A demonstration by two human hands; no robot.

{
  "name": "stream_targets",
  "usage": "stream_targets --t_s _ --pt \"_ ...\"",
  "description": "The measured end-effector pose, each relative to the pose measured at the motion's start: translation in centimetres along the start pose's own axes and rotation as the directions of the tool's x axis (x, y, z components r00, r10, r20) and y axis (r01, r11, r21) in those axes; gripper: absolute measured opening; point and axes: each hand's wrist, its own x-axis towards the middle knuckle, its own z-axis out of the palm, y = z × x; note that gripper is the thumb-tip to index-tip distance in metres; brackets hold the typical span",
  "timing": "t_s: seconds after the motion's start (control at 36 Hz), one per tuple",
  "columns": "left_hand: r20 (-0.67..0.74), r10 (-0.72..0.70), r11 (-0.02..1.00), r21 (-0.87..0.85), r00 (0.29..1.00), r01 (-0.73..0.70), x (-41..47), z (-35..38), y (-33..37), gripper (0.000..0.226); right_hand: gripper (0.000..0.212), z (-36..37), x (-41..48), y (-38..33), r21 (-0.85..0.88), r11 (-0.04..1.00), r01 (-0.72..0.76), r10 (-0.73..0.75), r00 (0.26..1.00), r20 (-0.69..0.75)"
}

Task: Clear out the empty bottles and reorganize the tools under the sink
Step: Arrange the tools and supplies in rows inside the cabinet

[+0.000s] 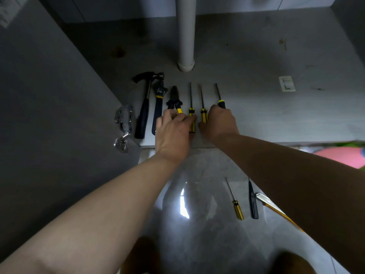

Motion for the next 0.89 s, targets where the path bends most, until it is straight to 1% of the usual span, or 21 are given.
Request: stream_targets --t_s 0.19,0.44,0.61,0.78,0.83,0.89 --pt "0.007 -0.004 1.000 0.007 1.000 0.004 -0.3 0.4 0.1 0.054 0.031 0.3 0.1 -0.1 -0.007 1.000 0.030 -0.030 0.999 -0.029" --pt "-0.015 -0.022 1.000 -0.011 1.000 0.022 -0.5 0.6 -0.1 0.058 0.039 0.2 -0.4 0.0 0.030 0.996 0.086 -0.085 0.996 -0.041" --pt "-0.020 -0.020 1.000 -0.007 1.000 0.019 -0.4 0.9 -0.2 0.063 0.037 0.6 -0.4 0.2 0.018 0.994 0.108 -0.107 0.993 -0.052" --pt "-0.024 -0.013 1.000 -0.016 1.000 0.013 -0.4 1.1 -0.3 0.062 0.037 0.6 -0.4 0.5 0.031 0.990 0.138 -0.137 0.990 -0.032" --pt "-0.033 -0.012 1.000 -0.029 0.999 0.011 -0.5 1.1 -0.3 0.063 0.033 0.2 -0.7 0.6 0.047 0.986 0.161 -0.158 0.986 -0.060" --pt "-0.049 -0.020 0.996 -0.086 0.999 0.016 -0.7 1.0 -0.4 0.067 0.028 -0.3 -1.0 0.9 0.014 0.985 0.170 -0.167 0.975 -0.145"
